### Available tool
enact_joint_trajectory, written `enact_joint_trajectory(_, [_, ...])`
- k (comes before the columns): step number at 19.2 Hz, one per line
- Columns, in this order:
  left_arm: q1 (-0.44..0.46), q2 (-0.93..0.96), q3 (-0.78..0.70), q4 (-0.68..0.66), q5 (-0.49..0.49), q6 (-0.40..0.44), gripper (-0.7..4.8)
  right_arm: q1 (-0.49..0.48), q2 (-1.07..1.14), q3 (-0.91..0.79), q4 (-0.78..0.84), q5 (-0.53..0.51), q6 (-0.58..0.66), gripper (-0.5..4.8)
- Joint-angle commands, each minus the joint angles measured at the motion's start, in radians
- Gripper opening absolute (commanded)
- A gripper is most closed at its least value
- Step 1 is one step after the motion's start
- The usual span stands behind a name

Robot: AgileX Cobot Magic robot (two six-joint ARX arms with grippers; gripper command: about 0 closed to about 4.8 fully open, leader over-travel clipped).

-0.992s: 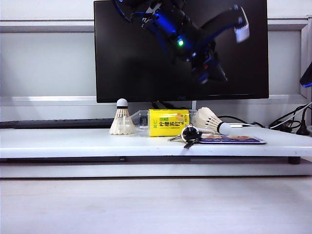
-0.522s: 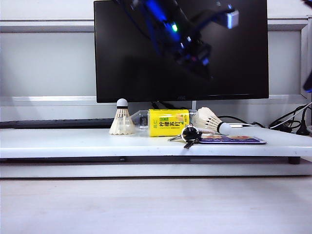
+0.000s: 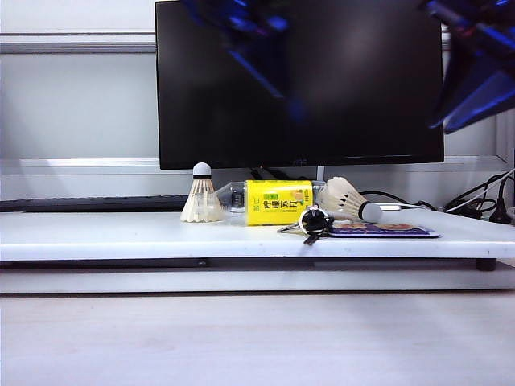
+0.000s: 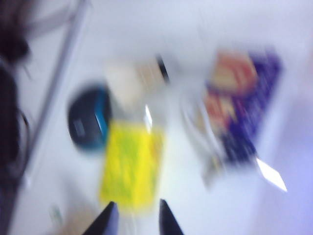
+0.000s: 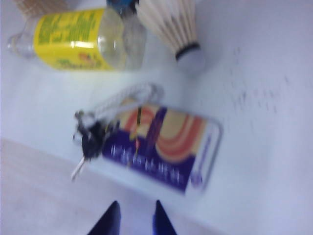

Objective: Stack the badminton balls on the table vertically.

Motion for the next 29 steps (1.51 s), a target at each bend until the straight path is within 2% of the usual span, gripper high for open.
enact_joint_trajectory(1, [0.032,-0.042,0.005,-0.135,-0.002,-0.031,1.21,0.000,0.099,0.082,0.024,-0.022,-0.054,0.95])
enact_joint_trajectory(4, [0.082,-0.058,0.005,-0.184,0.008,-0.138,1.21,0.000,0.205,0.167,0.034,-0.066,-0.103,0.99])
enact_joint_trajectory(5, [0.093,-0.060,0.005,-0.192,0.018,-0.155,1.21,0.000,0.224,0.183,0.033,-0.070,-0.113,1.13])
enact_joint_trajectory(6, [0.118,-0.060,0.005,-0.206,0.044,-0.188,1.21,0.000,0.269,0.218,0.033,-0.072,-0.134,1.58])
enact_joint_trajectory(8, [0.154,-0.060,0.005,-0.227,0.096,-0.219,1.21,0.000,0.328,0.261,0.034,-0.073,-0.160,1.81])
enact_joint_trajectory(11, [0.198,-0.060,0.005,-0.253,0.158,-0.244,1.21,0.000,0.406,0.298,0.044,-0.063,-0.190,1.81])
enact_joint_trajectory(17, [0.228,-0.068,0.005,-0.256,0.178,-0.245,1.21,0.000,0.488,0.298,0.093,-0.034,-0.229,1.81])
enact_joint_trajectory(25, [0.239,-0.071,0.004,-0.238,0.208,-0.238,1.21,0.001,0.510,0.298,0.135,0.009,-0.348,1.82])
enact_joint_trajectory(27, [0.239,-0.071,0.004,-0.234,0.209,-0.238,1.21,0.001,0.511,0.298,0.135,0.014,-0.385,2.49])
enact_joint_trajectory(29, [0.239,-0.071,0.004,-0.234,0.218,-0.238,1.21,0.001,0.511,0.298,0.140,0.014,-0.392,2.60])
